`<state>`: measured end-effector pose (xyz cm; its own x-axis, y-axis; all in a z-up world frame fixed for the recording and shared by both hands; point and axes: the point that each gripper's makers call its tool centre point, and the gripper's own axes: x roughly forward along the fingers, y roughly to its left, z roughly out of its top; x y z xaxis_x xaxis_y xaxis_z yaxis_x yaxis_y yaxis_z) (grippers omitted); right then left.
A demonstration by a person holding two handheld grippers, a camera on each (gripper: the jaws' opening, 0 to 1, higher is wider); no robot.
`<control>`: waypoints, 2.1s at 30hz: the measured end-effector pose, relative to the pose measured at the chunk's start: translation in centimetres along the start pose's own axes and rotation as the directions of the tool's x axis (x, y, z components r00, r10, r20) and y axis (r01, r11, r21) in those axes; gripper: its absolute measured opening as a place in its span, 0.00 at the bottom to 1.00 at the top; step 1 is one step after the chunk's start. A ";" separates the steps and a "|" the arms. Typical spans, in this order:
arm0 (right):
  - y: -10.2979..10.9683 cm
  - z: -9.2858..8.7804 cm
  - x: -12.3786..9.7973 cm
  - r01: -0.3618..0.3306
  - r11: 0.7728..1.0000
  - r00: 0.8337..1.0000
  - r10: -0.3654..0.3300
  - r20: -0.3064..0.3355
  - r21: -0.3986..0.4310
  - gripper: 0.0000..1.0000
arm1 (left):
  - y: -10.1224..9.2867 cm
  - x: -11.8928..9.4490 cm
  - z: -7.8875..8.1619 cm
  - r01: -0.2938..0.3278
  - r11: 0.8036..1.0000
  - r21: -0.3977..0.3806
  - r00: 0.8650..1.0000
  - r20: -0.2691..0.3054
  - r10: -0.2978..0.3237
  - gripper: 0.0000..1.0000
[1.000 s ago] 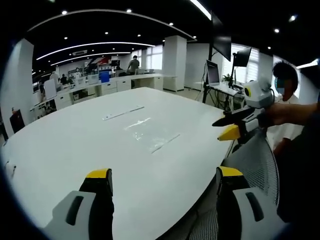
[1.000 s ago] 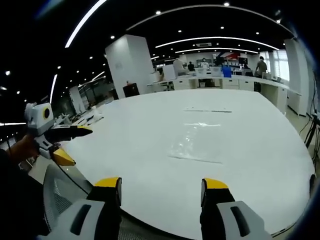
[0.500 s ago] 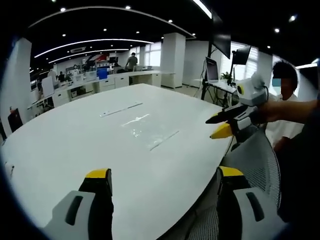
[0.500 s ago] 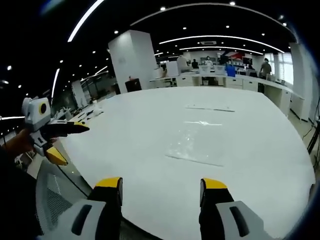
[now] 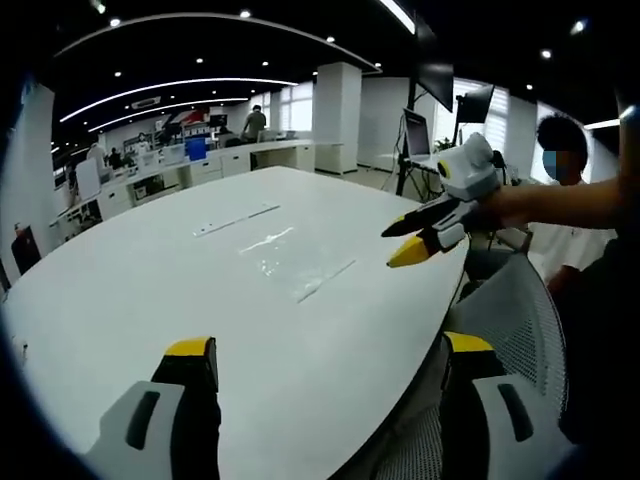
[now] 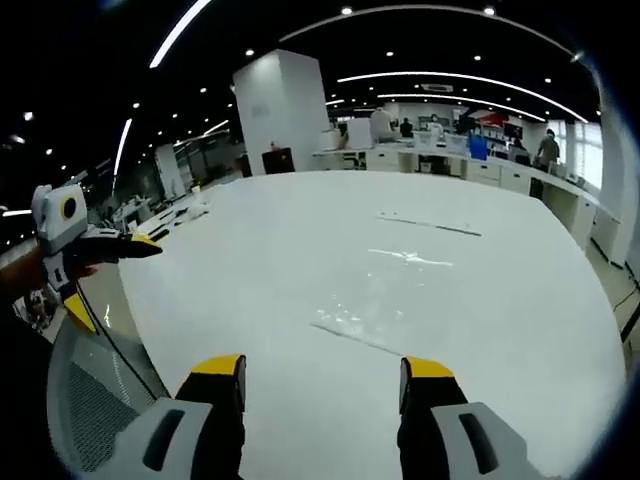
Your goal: Open the resealable bag by pulling the two sides of the seal apart until the entire bag opening is separated and visibly accessible.
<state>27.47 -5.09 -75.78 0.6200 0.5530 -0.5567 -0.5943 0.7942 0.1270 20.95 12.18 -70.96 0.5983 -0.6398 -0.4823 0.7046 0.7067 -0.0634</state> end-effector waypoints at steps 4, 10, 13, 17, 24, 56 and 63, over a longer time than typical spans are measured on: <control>-0.4 -0.9 1.3 -0.006 1.000 0.999 0.005 -0.032 -0.025 0.59 | 0.1 0.5 -0.4 0.001 1.000 0.013 1.000 -0.013 0.000 0.91; -0.7 -1.4 2.8 -0.021 0.999 0.998 0.019 -0.057 -0.036 0.58 | 0.0 0.6 -0.7 0.009 1.000 0.012 1.000 -0.022 -0.008 0.91; -1.4 -1.7 4.2 -0.011 0.999 0.998 0.009 -0.069 -0.041 0.57 | 0.0 0.9 -0.8 0.013 1.000 0.008 1.000 -0.026 -0.012 0.91; -1.5 -1.9 5.6 -0.022 0.998 0.996 0.016 -0.085 -0.063 0.55 | 0.0 1.1 -0.9 0.017 1.000 0.012 0.999 -0.033 -0.017 0.91; -1.5 -1.7 7.6 -0.063 0.988 0.993 0.048 -0.110 -0.140 0.47 | 0.0 1.2 -1.1 0.021 1.000 0.023 0.999 -0.051 -0.020 0.90; -0.2 -3.0 13.4 -0.154 0.950 0.982 0.116 -0.151 -0.271 0.20 | 0.5 1.9 -2.3 0.014 0.998 -0.059 0.997 -0.070 -0.018 0.85; 1.8 -3.4 13.3 -0.191 0.902 0.977 0.137 -0.165 -0.386 0.03 | 0.1 2.3 -3.2 0.026 0.998 -0.055 0.994 -0.105 -0.032 0.84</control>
<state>32.94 2.82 -85.81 0.4398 0.6070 -0.6619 -0.8528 0.5133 -0.0960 21.17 11.78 -74.84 0.5323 -0.6271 -0.5688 0.6979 0.7053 -0.1244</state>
